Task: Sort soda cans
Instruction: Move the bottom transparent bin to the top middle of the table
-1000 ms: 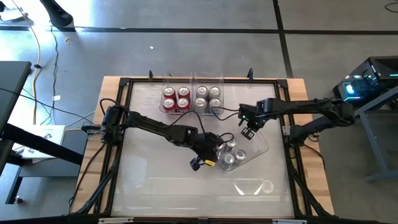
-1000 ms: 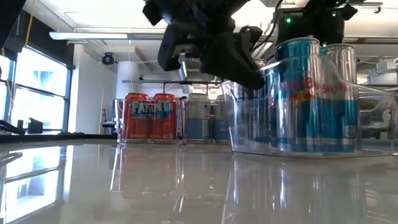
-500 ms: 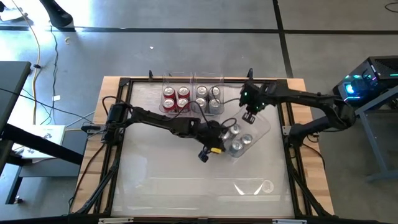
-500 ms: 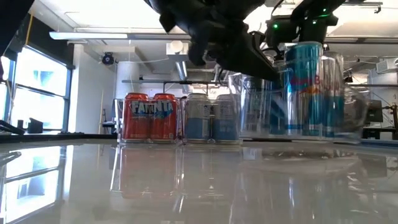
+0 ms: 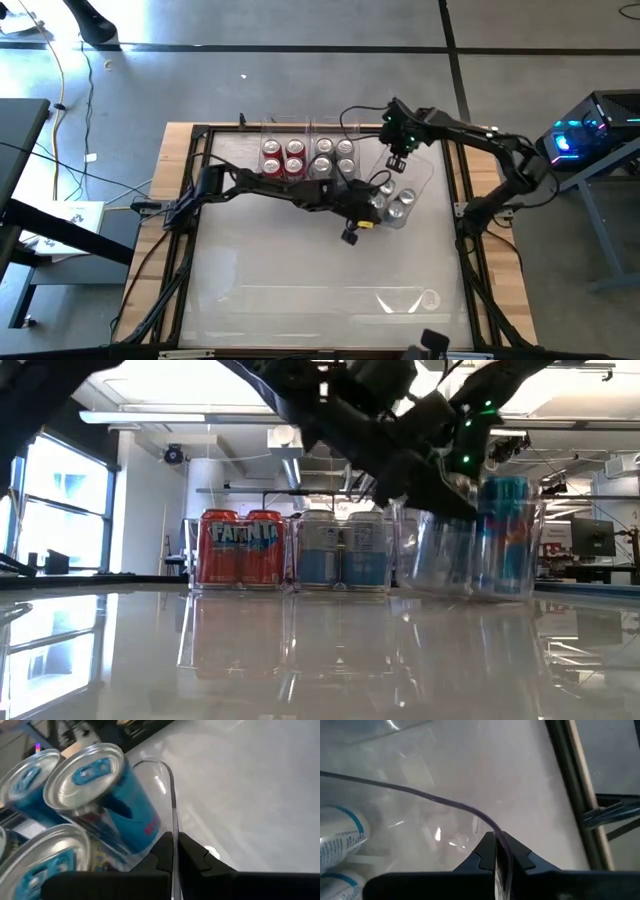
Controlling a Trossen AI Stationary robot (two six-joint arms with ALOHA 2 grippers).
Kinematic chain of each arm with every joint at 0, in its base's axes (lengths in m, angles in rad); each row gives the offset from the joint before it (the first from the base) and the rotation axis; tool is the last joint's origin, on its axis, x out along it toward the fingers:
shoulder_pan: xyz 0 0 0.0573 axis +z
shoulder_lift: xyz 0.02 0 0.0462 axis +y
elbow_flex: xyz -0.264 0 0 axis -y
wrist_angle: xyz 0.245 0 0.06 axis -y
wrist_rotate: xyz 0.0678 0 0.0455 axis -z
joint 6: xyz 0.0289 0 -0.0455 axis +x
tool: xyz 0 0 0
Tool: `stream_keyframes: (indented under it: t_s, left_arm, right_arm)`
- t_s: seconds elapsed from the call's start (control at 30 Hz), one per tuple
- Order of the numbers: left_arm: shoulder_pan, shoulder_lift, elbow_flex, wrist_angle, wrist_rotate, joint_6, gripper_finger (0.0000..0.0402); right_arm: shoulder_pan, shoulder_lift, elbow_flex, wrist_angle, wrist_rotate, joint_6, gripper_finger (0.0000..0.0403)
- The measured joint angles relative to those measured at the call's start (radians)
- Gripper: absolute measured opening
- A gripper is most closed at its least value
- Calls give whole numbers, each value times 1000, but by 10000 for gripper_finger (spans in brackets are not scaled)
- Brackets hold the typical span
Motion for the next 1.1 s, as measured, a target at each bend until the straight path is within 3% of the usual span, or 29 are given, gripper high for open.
stream_keyframes:
  t_s: [0.5, 0.9, 1.1]
  left_arm:
    - [75, 37, 33, 49, -86, -168, 1]
    - [100, 49, 34, 79, -96, -214, 5]
    - [106, 81, 38, 119, -96, -224, 7]
  right_arm:
    - [-107, 236, 217, 41, -44, -252, 1]
    - [-121, 380, 360, 43, -82, -408, 2]
    - [-127, 391, 369, 73, -64, -455, 34]
